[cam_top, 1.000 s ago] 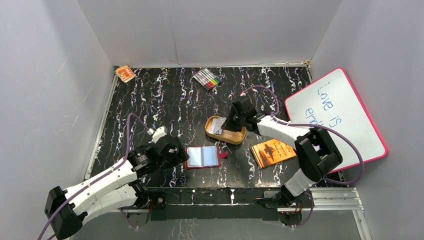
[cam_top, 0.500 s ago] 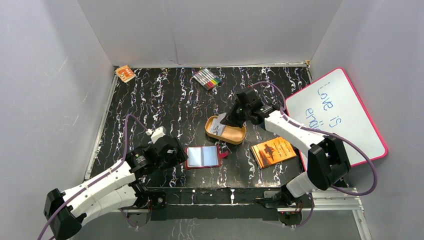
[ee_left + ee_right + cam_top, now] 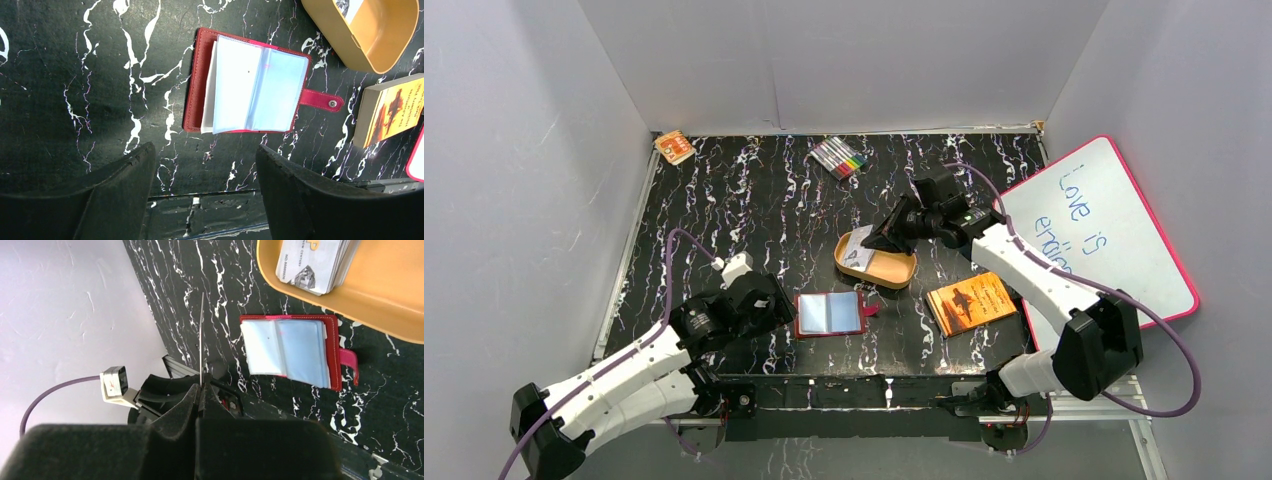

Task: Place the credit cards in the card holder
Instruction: Pick up the credit card from the storage box, then insert the credit card into the card holder.

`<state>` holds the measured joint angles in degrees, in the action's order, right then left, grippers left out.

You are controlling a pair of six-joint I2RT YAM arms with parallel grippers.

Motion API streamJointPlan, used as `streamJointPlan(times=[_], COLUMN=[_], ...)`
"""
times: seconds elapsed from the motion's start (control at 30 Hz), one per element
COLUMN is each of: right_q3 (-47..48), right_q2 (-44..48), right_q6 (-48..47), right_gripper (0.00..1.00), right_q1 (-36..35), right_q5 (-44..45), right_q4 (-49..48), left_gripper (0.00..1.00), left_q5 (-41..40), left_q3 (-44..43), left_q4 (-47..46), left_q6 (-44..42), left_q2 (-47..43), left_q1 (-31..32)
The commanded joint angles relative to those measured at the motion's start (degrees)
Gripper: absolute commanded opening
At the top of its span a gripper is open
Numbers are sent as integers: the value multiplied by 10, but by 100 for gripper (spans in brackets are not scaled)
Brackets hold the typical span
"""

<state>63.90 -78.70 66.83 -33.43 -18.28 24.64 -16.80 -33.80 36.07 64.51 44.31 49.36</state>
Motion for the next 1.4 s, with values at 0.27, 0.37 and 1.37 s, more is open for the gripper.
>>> streamJointPlan(times=[0.27,0.37,1.37], right_q3=[-98,-153,-262], right_q2=[82,85,-46], right_q6=[-271,-305,-188], right_gripper=[0,0,0], right_q1=[-71,-115,-150], right_q5=[-58,-54,-17], right_q4=[-64,-110,-384], left_gripper=[71,70,15], left_q5=[33,52,41], left_q3=[-10,-4,17], left_q4=[-54,-91,-189], left_q6=[-48,-60,-51], left_q2=[-3,6,236], left_q1=[2,2,-50])
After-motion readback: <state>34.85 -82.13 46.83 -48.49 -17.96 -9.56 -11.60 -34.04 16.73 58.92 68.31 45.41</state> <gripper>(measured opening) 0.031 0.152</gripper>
